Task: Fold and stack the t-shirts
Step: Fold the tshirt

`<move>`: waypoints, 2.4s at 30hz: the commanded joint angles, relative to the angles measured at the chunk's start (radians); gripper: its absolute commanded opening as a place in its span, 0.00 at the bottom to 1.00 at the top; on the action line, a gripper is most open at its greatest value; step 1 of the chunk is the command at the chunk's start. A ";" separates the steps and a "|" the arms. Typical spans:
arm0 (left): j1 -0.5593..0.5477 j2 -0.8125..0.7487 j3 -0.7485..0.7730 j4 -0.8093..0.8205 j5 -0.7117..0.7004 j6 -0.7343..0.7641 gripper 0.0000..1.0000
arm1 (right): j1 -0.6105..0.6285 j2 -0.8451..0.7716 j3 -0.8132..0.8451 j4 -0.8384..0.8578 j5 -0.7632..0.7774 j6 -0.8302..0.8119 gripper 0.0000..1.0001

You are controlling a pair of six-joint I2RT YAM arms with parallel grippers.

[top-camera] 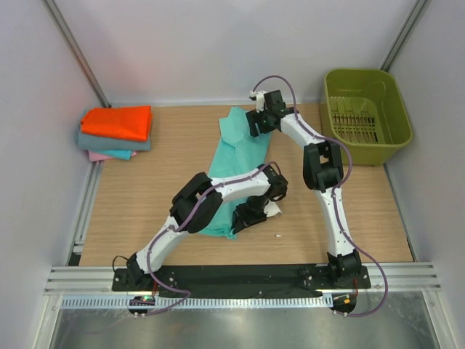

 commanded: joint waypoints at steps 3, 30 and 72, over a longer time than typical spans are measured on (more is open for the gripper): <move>-0.065 0.071 0.057 0.114 0.010 0.006 0.20 | 0.028 0.016 0.035 0.000 -0.038 0.036 0.77; -0.183 -0.544 -0.122 0.183 0.010 -0.011 0.89 | -0.054 -0.949 -0.622 -0.011 -0.073 0.293 0.81; 0.595 -0.701 -1.119 0.988 0.479 -0.996 0.52 | 0.112 -0.981 -1.668 0.342 -0.515 1.039 0.63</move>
